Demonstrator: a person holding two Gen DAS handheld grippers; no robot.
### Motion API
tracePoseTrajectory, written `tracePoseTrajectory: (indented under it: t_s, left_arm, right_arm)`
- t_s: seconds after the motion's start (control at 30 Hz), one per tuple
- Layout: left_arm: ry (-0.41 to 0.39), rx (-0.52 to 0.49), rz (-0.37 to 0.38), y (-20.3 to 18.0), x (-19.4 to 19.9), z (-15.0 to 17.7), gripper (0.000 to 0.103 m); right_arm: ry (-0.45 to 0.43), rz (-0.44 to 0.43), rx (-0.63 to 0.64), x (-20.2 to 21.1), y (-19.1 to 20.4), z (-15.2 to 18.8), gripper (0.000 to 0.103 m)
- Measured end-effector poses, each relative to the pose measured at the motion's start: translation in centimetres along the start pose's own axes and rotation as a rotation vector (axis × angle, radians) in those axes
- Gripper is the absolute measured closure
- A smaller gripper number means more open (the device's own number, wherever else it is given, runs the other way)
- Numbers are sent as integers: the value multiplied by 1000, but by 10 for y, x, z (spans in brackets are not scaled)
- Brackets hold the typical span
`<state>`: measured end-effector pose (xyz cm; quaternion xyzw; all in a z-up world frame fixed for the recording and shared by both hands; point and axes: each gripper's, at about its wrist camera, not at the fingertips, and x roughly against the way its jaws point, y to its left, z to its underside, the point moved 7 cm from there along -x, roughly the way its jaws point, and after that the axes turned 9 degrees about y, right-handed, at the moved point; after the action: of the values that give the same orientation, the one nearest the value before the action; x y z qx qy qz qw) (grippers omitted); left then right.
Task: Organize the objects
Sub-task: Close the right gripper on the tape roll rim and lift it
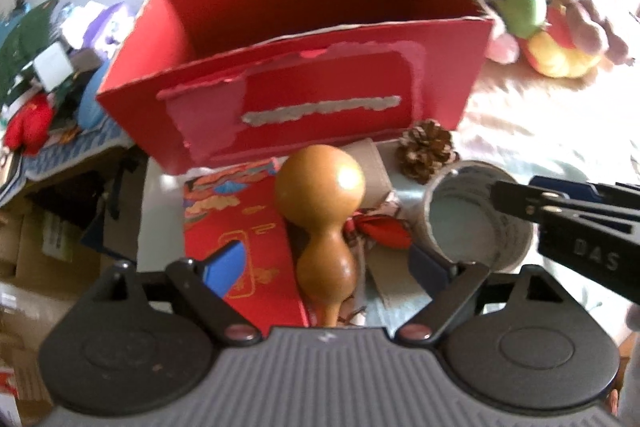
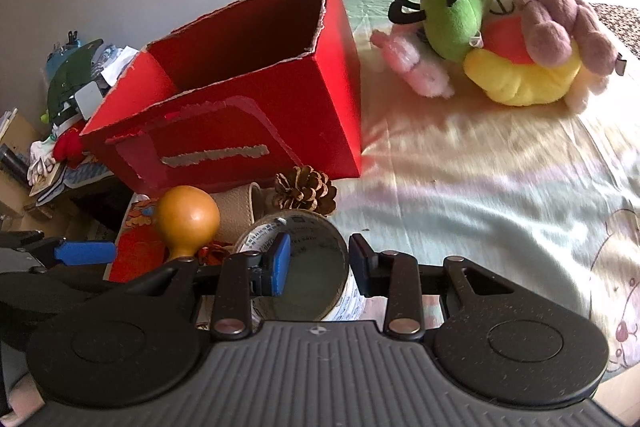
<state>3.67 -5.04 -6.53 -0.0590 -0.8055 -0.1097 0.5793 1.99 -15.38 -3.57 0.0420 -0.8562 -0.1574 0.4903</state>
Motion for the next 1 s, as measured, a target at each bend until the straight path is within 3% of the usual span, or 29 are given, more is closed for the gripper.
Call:
tracePoseTrajectory:
  t_s: [0.07, 0.13, 0.27, 0.33, 0.4, 0.47, 0.53, 0.73, 1.0]
  left_arm:
    - [-8, -20, 34, -5, 3, 0, 14]
    - [-13, -36, 73, -9, 6, -1, 27]
    - [-1, -47, 161, -21, 5, -2, 36]
    - [23, -42, 200, -28, 1, -2, 54]
    - [58, -25, 217, -31, -7, -2, 59]
    - [68, -2, 240, -33, -11, -5, 69]
    - [82, 8, 272, -38, -10, -7, 92]
    - [58, -7, 285, -57, 2, -17, 93]
    - [-63, -15, 388, -79, 52, -43, 95]
  right_arm:
    - [1, 6, 1, -1, -1, 1, 67]
    - [10, 15, -11, -4, -5, 2, 67]
    - [23, 14, -18, -8, -12, 1, 70]
    - [45, 8, -12, -13, -14, 2, 86]
    - [64, -8, -7, -17, -17, 2, 92]
    - [77, -37, 1, -17, -21, 0, 92]
    - [89, -68, 11, -15, -23, -3, 92]
    - [79, -92, 65, 5, -36, -19, 92]
    - [-13, -136, 94, 54, -63, -54, 91]
